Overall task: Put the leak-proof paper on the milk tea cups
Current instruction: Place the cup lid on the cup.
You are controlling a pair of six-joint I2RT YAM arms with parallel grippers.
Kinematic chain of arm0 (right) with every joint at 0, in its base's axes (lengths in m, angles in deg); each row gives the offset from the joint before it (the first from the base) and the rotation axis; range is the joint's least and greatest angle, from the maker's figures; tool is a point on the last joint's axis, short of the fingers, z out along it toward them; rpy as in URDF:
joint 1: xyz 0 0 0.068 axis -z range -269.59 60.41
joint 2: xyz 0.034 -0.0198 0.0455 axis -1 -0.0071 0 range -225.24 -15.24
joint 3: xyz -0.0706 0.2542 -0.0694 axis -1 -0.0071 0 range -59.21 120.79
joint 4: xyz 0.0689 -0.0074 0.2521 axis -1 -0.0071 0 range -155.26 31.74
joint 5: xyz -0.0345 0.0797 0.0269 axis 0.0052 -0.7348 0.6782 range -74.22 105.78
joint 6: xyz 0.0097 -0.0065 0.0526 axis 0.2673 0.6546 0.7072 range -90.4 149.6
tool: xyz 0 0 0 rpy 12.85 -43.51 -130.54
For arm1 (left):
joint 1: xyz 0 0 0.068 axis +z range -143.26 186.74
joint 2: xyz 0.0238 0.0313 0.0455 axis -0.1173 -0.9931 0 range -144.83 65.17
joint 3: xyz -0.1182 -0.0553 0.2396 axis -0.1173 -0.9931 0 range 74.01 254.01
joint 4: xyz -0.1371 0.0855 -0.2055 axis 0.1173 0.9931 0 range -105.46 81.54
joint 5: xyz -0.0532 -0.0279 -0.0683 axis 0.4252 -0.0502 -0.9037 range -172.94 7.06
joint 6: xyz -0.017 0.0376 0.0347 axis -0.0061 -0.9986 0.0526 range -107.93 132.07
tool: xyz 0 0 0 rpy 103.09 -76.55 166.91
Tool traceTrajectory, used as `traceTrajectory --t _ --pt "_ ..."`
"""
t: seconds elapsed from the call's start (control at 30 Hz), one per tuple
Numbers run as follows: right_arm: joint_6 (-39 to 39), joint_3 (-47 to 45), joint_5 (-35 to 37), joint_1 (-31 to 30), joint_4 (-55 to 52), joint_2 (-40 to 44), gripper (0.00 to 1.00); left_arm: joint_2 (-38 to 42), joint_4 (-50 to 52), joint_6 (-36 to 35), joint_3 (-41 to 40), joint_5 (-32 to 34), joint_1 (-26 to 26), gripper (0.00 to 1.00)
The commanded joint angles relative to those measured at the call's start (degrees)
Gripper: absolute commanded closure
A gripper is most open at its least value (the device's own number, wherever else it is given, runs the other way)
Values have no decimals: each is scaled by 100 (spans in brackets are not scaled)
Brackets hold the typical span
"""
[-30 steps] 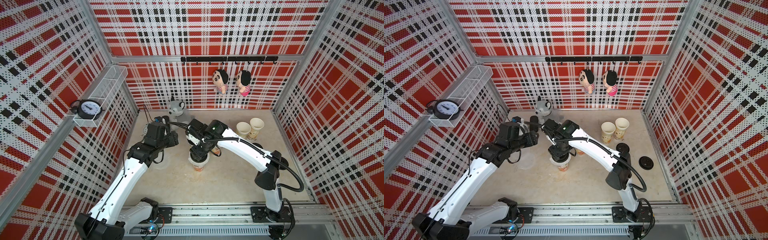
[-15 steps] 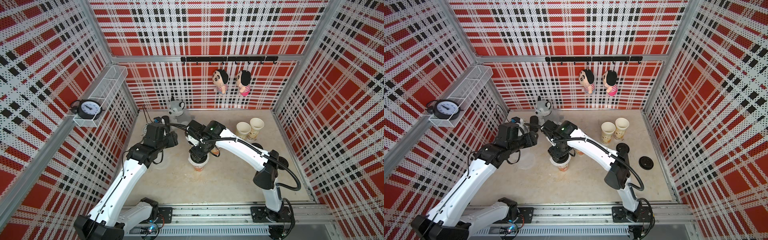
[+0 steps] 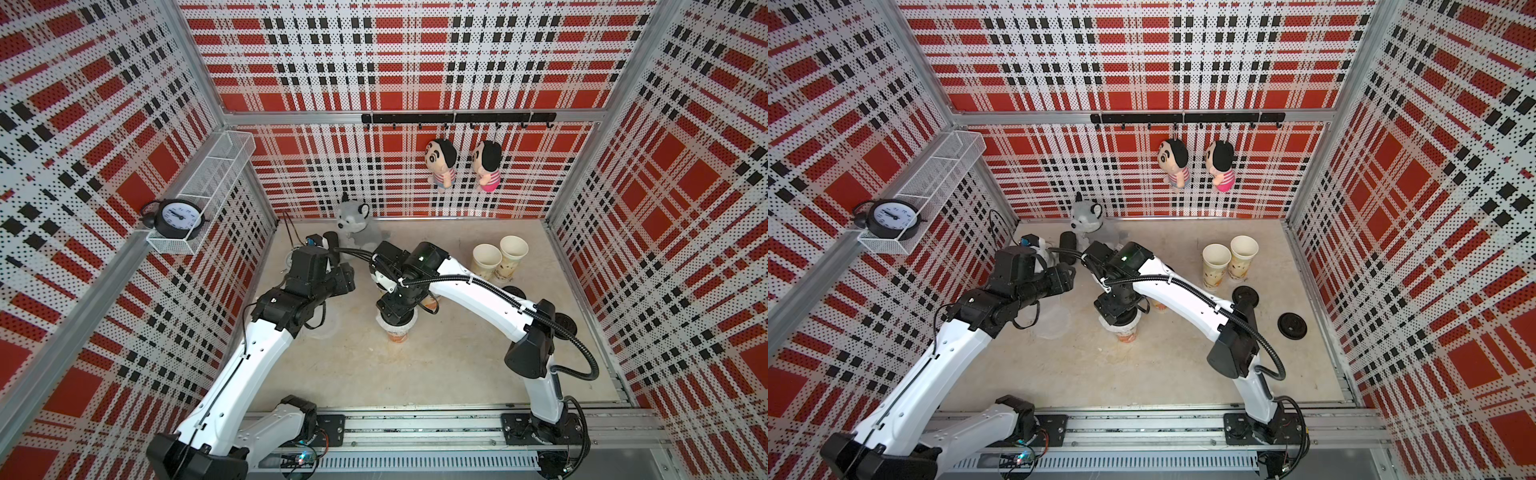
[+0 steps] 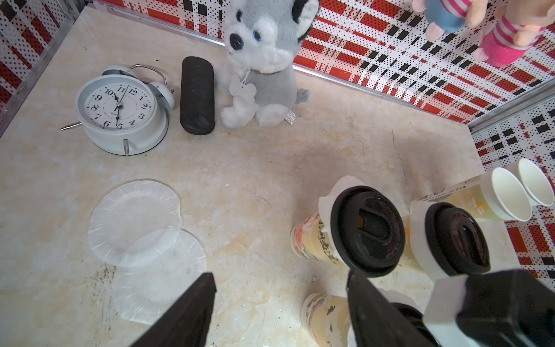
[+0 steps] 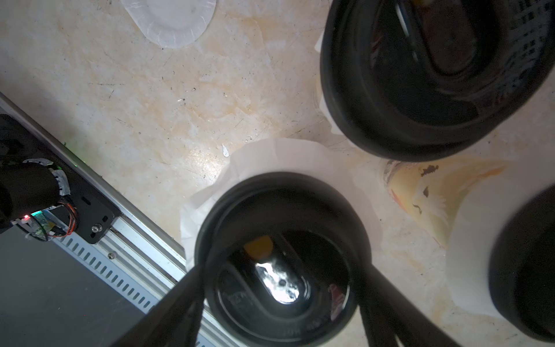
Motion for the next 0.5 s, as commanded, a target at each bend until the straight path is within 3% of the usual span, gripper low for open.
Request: traceTrajectory --t 0.0,0.47 --pt "-20 177 7 -71 -127 -81 15 85 3 -101 -80 -53 61 27" --pt "7 279 59 -78 -143 -27 9 82 12 -100 -59 -80 70 27"
